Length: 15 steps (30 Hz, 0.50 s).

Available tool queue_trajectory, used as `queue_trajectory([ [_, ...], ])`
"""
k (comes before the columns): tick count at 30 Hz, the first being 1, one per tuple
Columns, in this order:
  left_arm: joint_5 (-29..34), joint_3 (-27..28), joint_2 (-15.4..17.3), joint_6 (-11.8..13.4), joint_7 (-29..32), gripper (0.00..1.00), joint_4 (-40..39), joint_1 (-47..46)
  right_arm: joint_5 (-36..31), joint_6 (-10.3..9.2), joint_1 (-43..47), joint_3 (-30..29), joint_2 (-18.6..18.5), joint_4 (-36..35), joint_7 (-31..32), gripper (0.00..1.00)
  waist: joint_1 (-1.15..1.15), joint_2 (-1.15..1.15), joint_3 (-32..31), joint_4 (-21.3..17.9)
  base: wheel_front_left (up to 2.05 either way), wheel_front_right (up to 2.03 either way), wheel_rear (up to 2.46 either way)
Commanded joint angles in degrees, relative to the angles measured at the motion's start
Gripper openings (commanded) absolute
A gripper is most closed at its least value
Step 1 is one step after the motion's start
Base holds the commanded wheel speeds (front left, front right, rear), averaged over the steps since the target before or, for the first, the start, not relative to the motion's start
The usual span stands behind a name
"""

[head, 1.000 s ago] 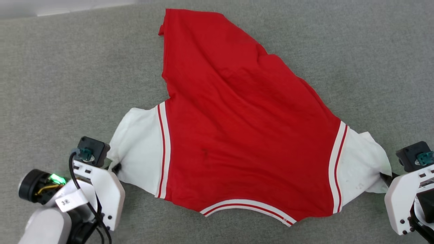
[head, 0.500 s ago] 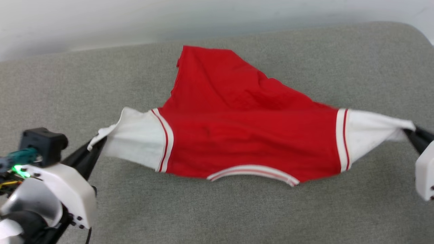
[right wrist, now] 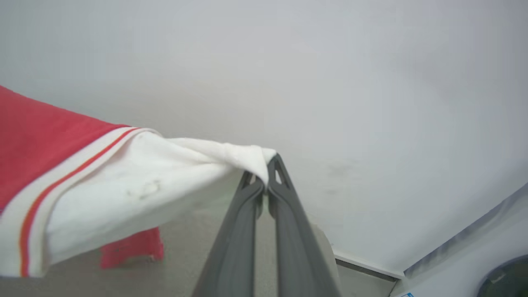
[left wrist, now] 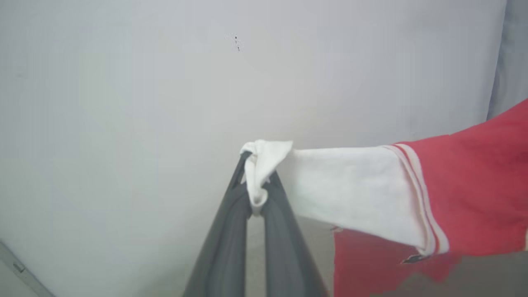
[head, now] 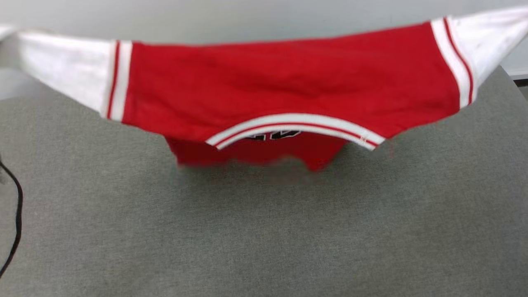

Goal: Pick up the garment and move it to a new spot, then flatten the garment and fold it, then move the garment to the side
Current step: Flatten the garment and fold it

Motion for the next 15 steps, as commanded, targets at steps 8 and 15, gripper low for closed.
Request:
queue_trajectory([
  [8,-1.4,1.7,1.4,1.4,-3.0,0.00,1.8,-13.1,0.9,-0.06,-10.7,0.8,1.1,-1.5,-1.1,0.00,0.00,0.00,2.4,-0.6,0.00,0.00,0.00],
  [15,1.9,-0.2,3.7,2.8,-2.7,0.00,6.1,-21.6,-1.9,-0.06,-15.9,2.6,0.0,0.8,-3.8,0.00,0.00,0.00,7.5,-0.9,0.00,0.00,0.00],
])
